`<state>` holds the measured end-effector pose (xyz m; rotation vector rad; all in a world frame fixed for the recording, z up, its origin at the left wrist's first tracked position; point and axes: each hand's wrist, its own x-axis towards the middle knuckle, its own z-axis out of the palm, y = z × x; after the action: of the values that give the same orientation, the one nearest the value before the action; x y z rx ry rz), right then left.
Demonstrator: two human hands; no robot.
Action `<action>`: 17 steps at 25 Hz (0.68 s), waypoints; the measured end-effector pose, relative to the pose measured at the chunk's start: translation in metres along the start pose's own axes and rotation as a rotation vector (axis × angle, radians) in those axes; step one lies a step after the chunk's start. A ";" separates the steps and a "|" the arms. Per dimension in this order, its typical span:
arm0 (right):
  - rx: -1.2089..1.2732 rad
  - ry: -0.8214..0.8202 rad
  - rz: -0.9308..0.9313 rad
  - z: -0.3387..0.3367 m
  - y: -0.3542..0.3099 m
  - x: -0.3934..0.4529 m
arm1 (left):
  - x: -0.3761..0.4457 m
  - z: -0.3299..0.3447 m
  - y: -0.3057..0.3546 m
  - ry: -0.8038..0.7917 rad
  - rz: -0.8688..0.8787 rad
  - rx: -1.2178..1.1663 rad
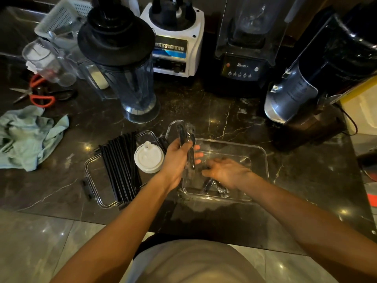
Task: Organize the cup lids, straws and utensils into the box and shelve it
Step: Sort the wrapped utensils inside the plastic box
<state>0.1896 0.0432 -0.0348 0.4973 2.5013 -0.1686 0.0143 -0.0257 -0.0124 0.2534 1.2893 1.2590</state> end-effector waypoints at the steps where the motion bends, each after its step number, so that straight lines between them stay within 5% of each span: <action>1: -0.009 0.008 0.024 0.001 0.002 -0.003 | -0.001 0.001 0.000 -0.006 0.001 -0.001; 7: -0.132 0.007 0.074 -0.001 0.012 -0.019 | 0.001 0.017 0.001 -0.073 -0.012 0.037; 12: 0.854 0.184 0.474 -0.008 0.022 -0.053 | 0.004 0.026 -0.001 -0.115 -0.049 0.051; 17: 2.035 0.555 0.697 -0.001 -0.002 -0.076 | 0.006 0.041 -0.013 -0.142 -0.091 0.146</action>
<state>0.2466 0.0178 0.0088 2.1891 1.3795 -2.4716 0.0537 -0.0066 -0.0111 0.3774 1.2577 1.0526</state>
